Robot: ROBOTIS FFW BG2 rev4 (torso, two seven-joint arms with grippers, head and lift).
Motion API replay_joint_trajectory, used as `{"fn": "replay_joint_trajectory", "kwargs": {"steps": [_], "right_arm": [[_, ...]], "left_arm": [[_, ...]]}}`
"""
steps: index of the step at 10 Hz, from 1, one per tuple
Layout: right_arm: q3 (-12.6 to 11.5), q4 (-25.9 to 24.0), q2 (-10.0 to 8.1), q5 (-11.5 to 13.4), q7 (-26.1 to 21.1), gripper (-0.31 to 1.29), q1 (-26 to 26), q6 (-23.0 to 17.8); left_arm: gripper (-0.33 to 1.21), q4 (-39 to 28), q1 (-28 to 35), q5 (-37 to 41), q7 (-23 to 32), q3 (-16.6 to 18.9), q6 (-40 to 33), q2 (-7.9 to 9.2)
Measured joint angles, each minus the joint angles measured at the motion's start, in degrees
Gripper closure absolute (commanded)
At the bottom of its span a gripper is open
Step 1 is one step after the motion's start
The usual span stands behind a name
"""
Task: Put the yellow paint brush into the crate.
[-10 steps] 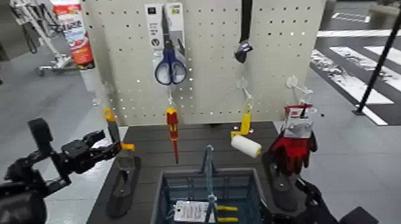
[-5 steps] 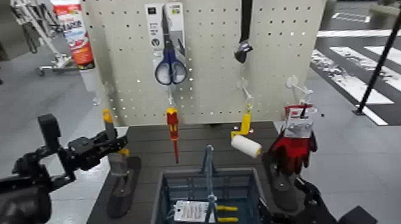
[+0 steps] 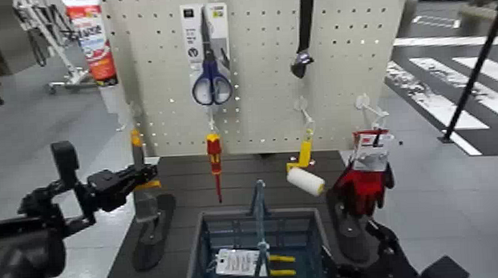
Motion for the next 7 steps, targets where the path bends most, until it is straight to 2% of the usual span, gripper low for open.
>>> {"fn": "replay_joint_trajectory", "kwargs": {"steps": [7], "right_arm": [[0.00,0.08,-0.04,0.00,0.02,0.14,-0.01,-0.12]], "left_arm": [[1.17,-0.30,-0.09,-0.33,0.09,0.08,-0.06,-0.22]]}}
